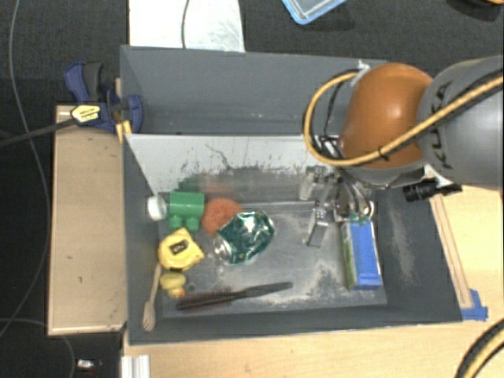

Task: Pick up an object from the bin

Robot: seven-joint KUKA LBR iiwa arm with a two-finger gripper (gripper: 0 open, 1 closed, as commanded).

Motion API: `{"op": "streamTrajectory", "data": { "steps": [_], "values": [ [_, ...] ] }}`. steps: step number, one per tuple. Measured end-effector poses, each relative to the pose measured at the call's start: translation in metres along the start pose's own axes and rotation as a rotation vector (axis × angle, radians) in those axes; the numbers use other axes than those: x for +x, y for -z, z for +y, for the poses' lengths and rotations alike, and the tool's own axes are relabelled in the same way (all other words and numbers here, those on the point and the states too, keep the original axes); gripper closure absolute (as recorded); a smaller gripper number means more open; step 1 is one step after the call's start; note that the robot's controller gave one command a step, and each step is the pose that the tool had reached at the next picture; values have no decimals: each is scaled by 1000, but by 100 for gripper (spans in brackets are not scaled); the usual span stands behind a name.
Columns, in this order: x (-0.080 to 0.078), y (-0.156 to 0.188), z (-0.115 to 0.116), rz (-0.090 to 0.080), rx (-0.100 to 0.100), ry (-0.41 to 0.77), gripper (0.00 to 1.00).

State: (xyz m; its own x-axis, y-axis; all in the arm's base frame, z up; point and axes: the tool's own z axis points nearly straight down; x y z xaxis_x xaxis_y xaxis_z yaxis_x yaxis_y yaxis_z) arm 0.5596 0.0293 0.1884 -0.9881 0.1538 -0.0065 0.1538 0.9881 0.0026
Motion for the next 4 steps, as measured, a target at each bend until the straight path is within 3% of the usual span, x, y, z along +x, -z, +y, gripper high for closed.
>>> {"op": "streamTrajectory", "data": {
  "steps": [1,2,3,4],
  "values": [
    [8,-15,50,-3,2,102,0],
    [8,-86,88,-8,0,56,0],
    [-4,-117,104,-10,-5,-41,0],
    [1,-103,92,-13,-7,-62,0]
  ]
}}
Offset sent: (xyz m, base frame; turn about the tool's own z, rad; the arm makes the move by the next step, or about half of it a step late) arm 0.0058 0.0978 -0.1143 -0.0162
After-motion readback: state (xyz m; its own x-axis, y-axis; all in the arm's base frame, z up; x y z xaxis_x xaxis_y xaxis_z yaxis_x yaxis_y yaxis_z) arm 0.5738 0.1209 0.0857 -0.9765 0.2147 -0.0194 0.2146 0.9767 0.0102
